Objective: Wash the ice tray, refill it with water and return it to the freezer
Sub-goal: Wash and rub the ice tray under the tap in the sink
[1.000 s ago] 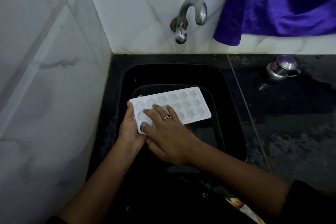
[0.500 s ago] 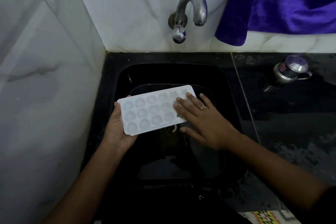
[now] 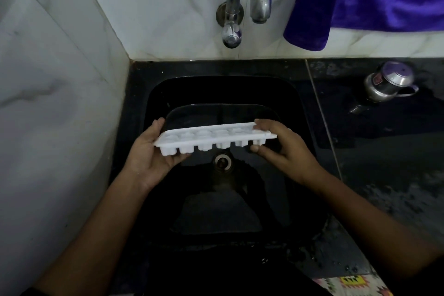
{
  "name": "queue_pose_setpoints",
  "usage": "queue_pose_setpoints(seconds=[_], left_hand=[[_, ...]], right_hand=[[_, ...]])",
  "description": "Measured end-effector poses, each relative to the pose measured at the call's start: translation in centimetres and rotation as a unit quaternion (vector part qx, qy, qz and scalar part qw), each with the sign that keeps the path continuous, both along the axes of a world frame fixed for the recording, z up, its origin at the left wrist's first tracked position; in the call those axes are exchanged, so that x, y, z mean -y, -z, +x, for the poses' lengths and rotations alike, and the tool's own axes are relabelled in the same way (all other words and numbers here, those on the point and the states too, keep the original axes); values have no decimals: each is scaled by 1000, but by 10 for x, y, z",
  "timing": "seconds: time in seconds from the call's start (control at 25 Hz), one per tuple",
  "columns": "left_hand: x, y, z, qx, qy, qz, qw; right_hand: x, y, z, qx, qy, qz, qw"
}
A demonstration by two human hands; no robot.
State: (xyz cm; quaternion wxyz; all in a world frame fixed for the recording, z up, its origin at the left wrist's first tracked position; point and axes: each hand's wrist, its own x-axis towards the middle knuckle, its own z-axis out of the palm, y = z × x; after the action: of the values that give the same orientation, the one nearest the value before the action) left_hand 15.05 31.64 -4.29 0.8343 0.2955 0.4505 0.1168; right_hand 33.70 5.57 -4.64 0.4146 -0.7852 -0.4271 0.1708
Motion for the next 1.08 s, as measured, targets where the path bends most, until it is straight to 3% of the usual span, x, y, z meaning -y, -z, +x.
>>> queue_pose_setpoints(seconds=[0.28, 0.64, 0.8, 0.92, 1.08], left_hand=[[10, -12, 19, -74, 102, 179, 976], [5, -16, 21, -61, 144, 201, 967], [5, -9, 22, -37, 81, 154, 984], [7, -5, 21, 4, 46, 108, 993], [7, -1, 20, 62, 35, 87, 994]], right_hand=[[-16, -24, 11, -129, 105, -25, 986], [-32, -47, 27, -210, 145, -126, 959], [-31, -41, 20, -307, 154, -21, 939], [-38, -25, 18, -278, 214, 51, 935], [-48, -12, 19, -293, 213, 101, 927]])
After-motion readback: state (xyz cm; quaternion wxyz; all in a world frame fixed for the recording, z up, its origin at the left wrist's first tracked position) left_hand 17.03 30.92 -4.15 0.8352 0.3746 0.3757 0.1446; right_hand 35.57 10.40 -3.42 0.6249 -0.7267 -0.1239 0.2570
